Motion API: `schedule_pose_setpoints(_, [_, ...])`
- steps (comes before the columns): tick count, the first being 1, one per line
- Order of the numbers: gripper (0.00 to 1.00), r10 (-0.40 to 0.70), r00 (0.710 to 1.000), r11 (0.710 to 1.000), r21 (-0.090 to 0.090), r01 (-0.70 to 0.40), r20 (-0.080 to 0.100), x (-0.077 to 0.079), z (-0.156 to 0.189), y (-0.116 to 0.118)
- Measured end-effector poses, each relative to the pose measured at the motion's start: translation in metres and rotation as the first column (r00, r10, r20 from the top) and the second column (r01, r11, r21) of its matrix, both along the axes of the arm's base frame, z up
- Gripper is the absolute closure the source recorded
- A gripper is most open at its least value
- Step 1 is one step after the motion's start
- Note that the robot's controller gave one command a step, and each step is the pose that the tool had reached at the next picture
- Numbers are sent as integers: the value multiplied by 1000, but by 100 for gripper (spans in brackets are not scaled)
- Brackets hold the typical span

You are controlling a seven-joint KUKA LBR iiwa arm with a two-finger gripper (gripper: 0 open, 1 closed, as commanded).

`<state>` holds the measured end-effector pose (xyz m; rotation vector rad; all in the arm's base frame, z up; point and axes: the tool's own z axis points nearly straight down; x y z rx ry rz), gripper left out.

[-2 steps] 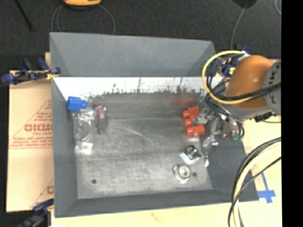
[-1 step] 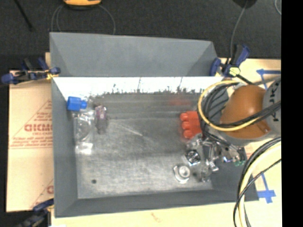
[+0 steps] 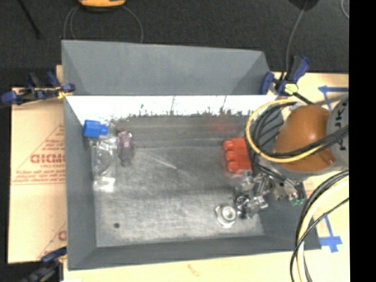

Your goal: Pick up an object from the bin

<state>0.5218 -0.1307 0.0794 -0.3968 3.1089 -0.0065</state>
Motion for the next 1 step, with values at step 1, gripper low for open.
schedule_pose_setpoints(1, [100, 151, 989, 989, -3, -151, 3, -2, 181, -32])
